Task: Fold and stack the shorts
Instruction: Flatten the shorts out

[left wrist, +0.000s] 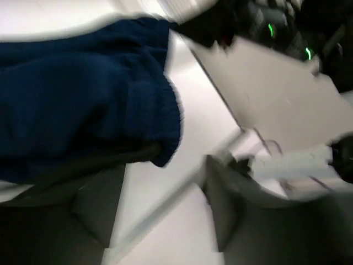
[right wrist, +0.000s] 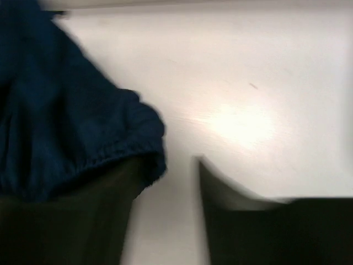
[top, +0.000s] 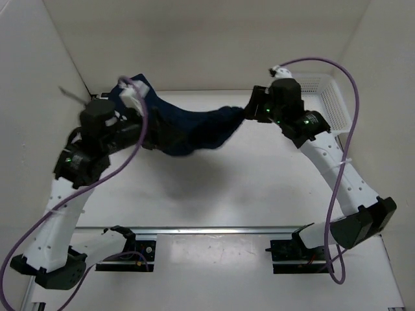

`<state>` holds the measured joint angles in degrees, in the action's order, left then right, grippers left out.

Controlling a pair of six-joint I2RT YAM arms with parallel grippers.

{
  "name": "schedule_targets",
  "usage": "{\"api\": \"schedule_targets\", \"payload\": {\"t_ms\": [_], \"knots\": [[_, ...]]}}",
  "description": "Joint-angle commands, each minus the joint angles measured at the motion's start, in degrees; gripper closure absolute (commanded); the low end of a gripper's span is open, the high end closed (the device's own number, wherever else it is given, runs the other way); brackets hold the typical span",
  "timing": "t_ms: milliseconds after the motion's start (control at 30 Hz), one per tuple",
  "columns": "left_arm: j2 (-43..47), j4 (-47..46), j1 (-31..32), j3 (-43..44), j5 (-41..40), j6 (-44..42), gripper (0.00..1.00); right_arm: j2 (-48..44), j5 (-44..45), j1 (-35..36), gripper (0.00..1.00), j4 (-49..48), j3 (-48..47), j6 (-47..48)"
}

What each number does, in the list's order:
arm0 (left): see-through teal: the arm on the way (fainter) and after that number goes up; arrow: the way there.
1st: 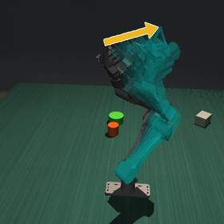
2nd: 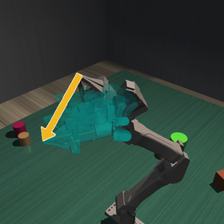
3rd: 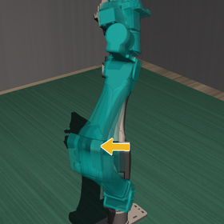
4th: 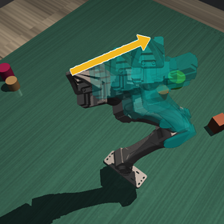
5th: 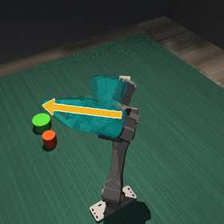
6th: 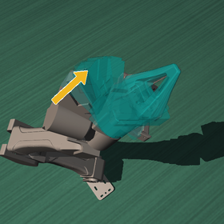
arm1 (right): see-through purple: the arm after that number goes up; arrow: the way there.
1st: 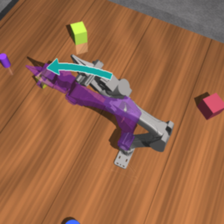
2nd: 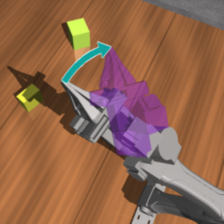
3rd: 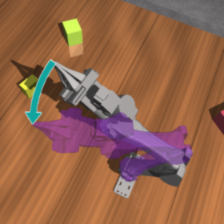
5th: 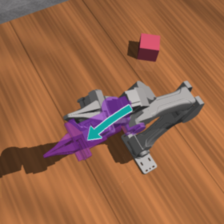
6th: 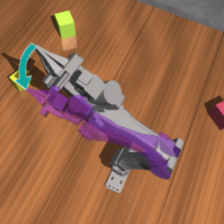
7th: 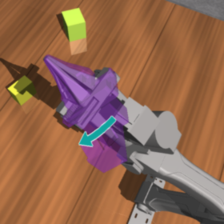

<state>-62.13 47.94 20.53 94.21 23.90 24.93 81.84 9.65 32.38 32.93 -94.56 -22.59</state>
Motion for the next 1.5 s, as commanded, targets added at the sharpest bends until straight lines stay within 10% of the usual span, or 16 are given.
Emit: {"api": "schedule_targets", "payload": {"t_ms": [0,100,233,400,500,567,633,733,800,1100,1333,1467], "knots": [[-2.21,-2.94,7.57,-11.05,2.22,4.43,0.24,-2.92,4.69,-9.14,0.34,-5.24,8.95,-0.97],[-2.21,-2.94,7.59,-13.27,-0.69,4.43,0.00,-3.53,1.43,-13.48,0.18,-3.40,12.29,-0.97],[-3.00,-0.40,2.25,-5.99,-3.94,0.92,0.03,-7.56,-0.86,-14.72,0.23,-2.87,17.38,-0.97],[-5.89,5.39,-2.24,-5.17,-14.19,-0.14,0.76,-12.49,-7.36,-14.11,0.98,-1.56,26.95,-2.01],[-7.56,9.00,-7.95,-8.51,-19.92,1.26,0.90,-14.52,-9.73,-9.37,1.00,-1.55,32.92,-2.72],[-9.50,10.06,-13.55,-13.23,-19.95,2.05,0.90,-14.52,-14.03,-4.73,0.77,-2.33,35.58,-4.65],[-11.86,9.11,-16.92,-17.64,-14.61,2.58,0.67,-13.82,-17.72,0.45,0.39,-4.44,39.88,-7.97],[-15.90,4.71,-19.47,-25.90,-9.94,2.58,0.14,-11.20,-22.91,7.66,0.18,-10.33,44.27,-12.20],[-18.02,2.43,-19.48,-30.99,-9.40,4.16,0.00,-8.12,-23.44,11.55,0.13,-12.79,44.29,-12.92],[-31.11,-5.32,-20.62,-35.16,-13.27,5.75,0.02,4.64,-19.69,21.58,0.23,-14.21,39.38,-11.07],[-30.95,-5.32,-22.29,-31.65,-13.79,5.04,0.13,-2.29,-15.10,11.14,0.44,-12.19,44.02,-14.41],[-32.70,-4.00,-23.52,-27.17,-14.32,5.04,0.12,-1.61,-17.55,7.18,0.34,-12.19,44.55,-14.41]]}}
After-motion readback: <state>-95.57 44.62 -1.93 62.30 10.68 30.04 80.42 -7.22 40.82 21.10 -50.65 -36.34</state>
